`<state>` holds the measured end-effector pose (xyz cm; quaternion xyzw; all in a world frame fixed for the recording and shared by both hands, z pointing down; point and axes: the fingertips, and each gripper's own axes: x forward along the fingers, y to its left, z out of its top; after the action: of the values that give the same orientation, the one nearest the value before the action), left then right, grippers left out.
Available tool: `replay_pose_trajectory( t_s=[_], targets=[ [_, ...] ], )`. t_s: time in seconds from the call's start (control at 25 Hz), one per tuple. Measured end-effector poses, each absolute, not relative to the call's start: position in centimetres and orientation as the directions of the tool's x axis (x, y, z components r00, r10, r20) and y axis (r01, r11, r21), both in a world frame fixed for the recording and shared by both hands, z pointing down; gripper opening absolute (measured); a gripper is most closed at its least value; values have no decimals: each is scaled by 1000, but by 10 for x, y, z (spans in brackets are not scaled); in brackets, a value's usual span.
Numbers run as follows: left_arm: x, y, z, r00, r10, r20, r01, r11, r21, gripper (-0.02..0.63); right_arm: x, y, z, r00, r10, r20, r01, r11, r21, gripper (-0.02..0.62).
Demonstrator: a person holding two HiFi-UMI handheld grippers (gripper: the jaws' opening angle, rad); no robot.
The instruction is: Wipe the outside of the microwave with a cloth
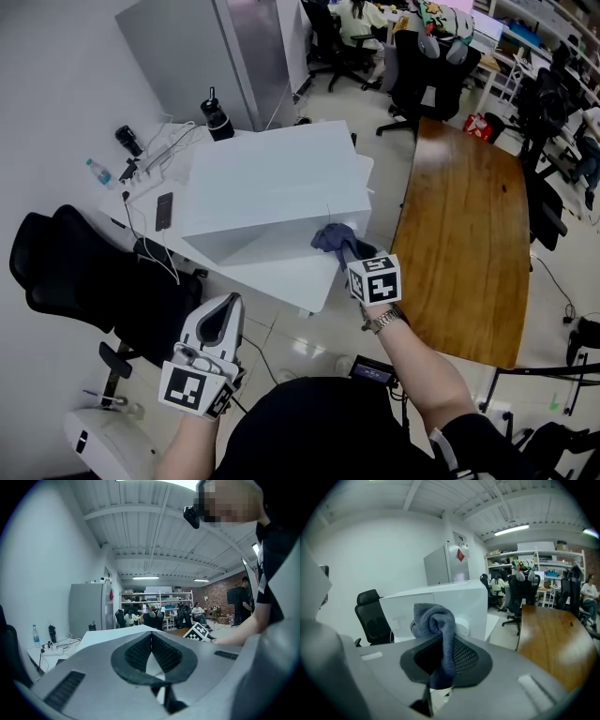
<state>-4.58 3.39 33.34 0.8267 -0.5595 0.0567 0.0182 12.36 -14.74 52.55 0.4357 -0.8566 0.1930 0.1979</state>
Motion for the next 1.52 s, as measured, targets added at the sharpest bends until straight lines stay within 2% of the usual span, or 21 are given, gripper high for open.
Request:
replay_pose_trajectory(
  t_s=[0.76, 1.04, 1.36, 1.52],
  targets=[
    [26, 26, 337, 355, -926, 126, -931, -362, -39, 5, 184, -153, 514, -577, -662, 479, -799, 578, -164, 48],
    [49, 24, 342, 378, -916, 131, -923, -384, -28, 5, 199, -139, 480, -624, -660, 419, -769, 614, -177, 48],
    [73, 14, 351, 454, -881, 133, -889, -457, 9, 17, 187, -92, 408, -813, -515, 272, -576, 783, -236, 48],
    [81, 9, 360, 504, -852, 140, -863, -504, 41, 85, 176, -63, 377, -896, -396, 201, -437, 866, -243, 48]
  ],
)
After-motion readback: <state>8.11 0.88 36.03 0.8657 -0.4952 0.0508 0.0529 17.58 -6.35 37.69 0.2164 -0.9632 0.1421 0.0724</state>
